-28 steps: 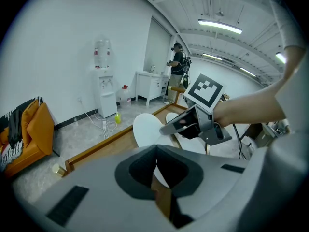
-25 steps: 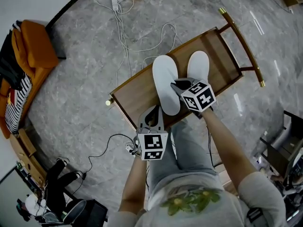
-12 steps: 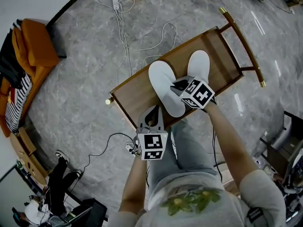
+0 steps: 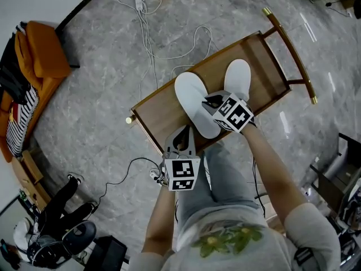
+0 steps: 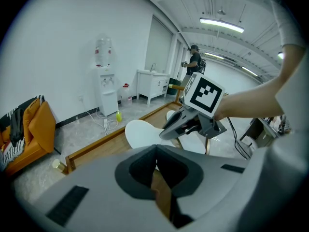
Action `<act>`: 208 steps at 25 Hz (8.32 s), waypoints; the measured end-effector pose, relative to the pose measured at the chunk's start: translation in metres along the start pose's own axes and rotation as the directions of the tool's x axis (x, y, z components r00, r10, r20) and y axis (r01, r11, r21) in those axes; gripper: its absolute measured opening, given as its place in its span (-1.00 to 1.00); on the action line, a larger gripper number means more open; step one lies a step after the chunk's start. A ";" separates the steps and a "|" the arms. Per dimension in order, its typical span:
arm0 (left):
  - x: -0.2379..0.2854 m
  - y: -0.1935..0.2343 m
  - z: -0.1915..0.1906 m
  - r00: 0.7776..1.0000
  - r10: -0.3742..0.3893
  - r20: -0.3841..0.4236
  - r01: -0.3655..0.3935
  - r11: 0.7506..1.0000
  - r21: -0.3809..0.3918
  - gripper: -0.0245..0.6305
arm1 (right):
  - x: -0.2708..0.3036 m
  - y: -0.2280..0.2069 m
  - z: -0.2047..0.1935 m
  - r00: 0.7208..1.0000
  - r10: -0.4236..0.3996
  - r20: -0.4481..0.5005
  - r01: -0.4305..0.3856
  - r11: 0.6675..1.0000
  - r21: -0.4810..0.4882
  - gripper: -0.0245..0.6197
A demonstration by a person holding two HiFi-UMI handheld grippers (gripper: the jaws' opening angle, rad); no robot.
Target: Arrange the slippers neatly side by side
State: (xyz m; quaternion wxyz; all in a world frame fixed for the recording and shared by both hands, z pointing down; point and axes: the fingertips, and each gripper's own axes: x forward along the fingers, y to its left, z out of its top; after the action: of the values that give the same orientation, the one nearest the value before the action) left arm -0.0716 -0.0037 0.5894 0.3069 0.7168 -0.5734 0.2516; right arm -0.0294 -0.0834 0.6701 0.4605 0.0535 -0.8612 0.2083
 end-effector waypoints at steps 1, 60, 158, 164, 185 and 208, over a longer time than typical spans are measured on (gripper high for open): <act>0.000 0.000 -0.001 1.000 0.000 -0.001 0.000 1.000 0.000 -0.87 | 0.000 0.000 0.001 1.000 -0.004 0.007 0.004 1.000 0.009 -0.80; -0.008 -0.034 0.052 0.998 -0.049 0.038 0.047 0.998 0.050 -0.87 | -0.129 -0.056 -0.051 0.834 -0.517 0.191 0.307 0.724 0.618 -0.15; -0.002 -0.035 0.048 0.998 -0.013 0.065 0.013 1.000 -0.007 -0.88 | -0.104 -0.035 0.010 0.923 -0.292 0.251 0.246 0.948 0.201 -0.34; -0.031 -0.042 0.076 0.993 -0.036 0.109 0.033 0.999 0.030 -0.88 | -0.135 -0.001 0.021 0.908 -0.296 0.298 0.247 0.950 0.189 -0.34; -0.129 -0.051 0.101 0.977 -0.078 0.199 0.067 0.996 0.062 -0.87 | -0.208 0.115 0.047 0.846 -0.305 0.437 0.281 0.952 0.121 -0.90; -0.145 -0.066 0.100 0.968 -0.112 0.224 0.089 0.990 0.111 -0.87 | -0.225 0.147 0.041 0.831 -0.288 0.476 0.293 0.954 0.065 -0.91</act>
State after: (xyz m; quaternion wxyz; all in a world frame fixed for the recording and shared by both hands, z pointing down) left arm -0.0372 0.0311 0.4075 0.2148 0.7837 -0.5545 0.1794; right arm 0.0255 0.0105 0.4213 0.2591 0.2310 -0.9312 0.1116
